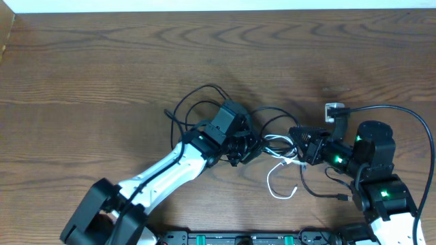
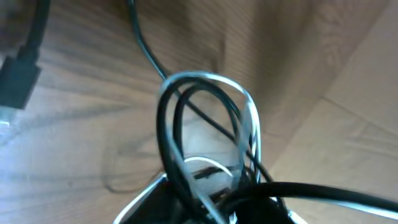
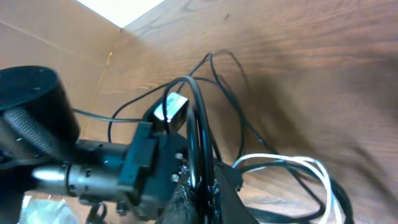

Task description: Untangle cables

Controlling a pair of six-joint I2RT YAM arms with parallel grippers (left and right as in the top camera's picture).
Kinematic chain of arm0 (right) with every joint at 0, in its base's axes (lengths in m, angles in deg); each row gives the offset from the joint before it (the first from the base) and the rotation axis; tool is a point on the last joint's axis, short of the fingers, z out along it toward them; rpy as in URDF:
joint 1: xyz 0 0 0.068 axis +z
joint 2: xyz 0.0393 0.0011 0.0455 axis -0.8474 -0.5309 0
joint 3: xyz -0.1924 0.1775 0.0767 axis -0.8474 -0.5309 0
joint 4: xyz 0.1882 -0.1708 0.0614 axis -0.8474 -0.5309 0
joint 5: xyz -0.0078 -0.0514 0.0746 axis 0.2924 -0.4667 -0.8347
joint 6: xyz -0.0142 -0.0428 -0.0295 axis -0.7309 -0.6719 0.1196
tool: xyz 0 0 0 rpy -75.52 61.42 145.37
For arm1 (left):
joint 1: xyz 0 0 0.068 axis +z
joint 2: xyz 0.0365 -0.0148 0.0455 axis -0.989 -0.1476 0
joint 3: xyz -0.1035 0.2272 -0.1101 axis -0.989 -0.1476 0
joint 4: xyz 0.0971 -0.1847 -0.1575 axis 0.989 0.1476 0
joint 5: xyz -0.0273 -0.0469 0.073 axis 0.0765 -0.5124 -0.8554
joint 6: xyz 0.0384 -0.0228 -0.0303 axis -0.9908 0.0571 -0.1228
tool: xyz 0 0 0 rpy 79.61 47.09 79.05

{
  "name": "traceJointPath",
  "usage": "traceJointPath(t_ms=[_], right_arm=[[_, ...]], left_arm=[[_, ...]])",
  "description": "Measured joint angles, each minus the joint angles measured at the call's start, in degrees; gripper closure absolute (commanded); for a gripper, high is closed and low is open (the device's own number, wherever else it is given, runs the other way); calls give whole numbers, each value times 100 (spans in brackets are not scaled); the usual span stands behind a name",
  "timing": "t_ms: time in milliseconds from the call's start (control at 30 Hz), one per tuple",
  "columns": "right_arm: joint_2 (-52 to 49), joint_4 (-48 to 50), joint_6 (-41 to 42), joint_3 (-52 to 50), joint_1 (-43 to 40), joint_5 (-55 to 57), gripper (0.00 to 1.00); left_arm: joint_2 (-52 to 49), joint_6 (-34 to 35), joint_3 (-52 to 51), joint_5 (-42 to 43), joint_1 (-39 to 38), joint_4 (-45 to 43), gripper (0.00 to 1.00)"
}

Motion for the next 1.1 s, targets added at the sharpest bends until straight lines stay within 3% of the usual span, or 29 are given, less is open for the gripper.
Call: traceJointPath(t_ms=[333,633,867,1100], right_arm=[[-42,-332,0,0,0,2,99],[-37,-1727,136,0,0,881,98],[-13,-2218,695,17,0,2085,98],[-13,-1644,1360,17,-22,2977,95]], left_arm=[[-57,-555,15,-330,24,-37,92],[184,-1510,13,57,518,46,92],[931,-2811,13,391,662,103,92],[1279,-4374,13,367,815,765,92]])
